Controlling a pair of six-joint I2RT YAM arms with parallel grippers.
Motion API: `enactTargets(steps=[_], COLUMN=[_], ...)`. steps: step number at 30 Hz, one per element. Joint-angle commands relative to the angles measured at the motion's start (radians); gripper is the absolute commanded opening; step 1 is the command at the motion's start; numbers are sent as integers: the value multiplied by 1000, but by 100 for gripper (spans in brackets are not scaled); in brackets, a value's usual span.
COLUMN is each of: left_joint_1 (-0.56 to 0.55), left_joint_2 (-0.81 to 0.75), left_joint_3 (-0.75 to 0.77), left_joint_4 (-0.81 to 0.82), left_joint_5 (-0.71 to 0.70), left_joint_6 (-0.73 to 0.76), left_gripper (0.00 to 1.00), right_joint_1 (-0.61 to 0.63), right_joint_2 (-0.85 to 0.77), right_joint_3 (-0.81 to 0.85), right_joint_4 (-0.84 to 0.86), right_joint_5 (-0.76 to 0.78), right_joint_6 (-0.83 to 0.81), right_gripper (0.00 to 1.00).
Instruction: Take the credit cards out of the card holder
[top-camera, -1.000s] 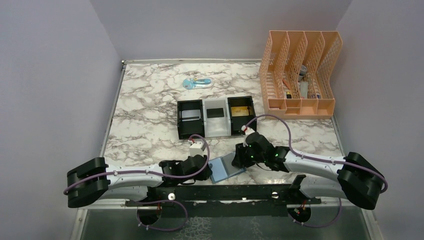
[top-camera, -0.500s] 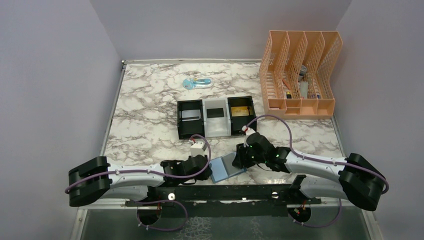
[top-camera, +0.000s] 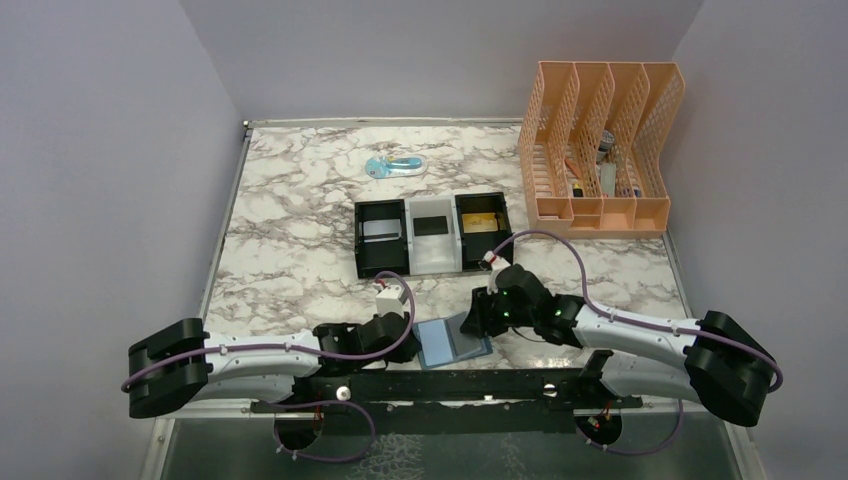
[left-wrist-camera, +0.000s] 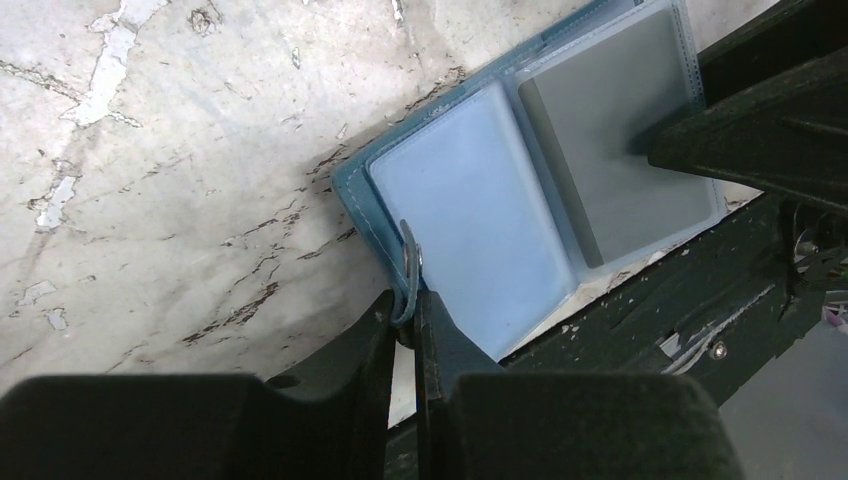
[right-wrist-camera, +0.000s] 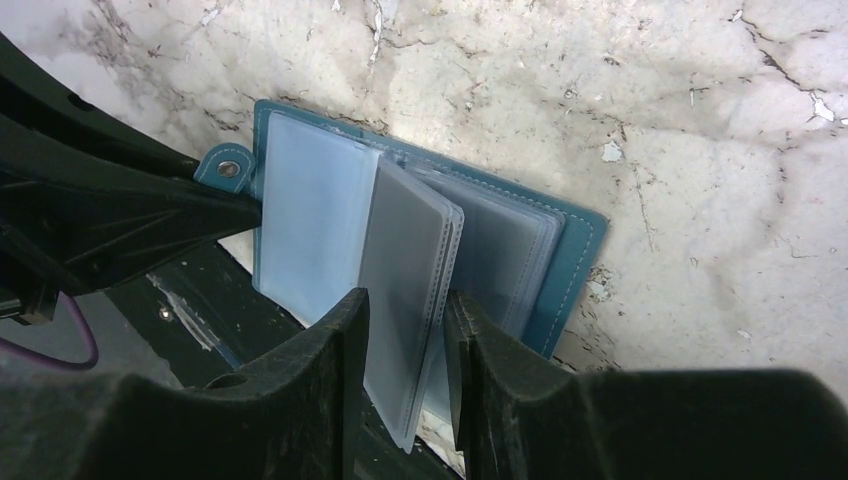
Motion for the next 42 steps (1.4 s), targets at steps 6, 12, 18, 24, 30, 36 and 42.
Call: enactTargets(steps=[6, 12, 18, 24, 30, 36, 42], left_joint_1=[-8, -8, -8, -9, -9, -9, -9], left_joint_2=[0, 18, 28, 21, 13, 11, 1], left_joint_3=[-5, 6, 14, 9, 8, 3, -3], left_joint_4=[-3, -2, -2, -4, -4, -5, -5], left_joint_5=[-3, -6, -3, -1, -6, -4, -7], left_joint_6=[-8, -5, -2, -5, -7, -8, -15], left_gripper=[11, 10, 10, 10, 10, 10, 10], right_joint_1=[4, 4, 4, 4, 4, 3, 4], right_joint_2=[9, -26, -37, 11, 62, 20, -11], right_joint_3=[45, 69, 9, -11, -5, -7, -17], right_joint_4=[-116, -202, -50, -1, 0, 6, 16], right_joint_5=[114, 179, 14, -2, -3, -2, -19], right_joint_6=[10, 11, 4, 19, 17, 24, 31], right_gripper=[45, 49, 46, 43, 41, 38, 37])
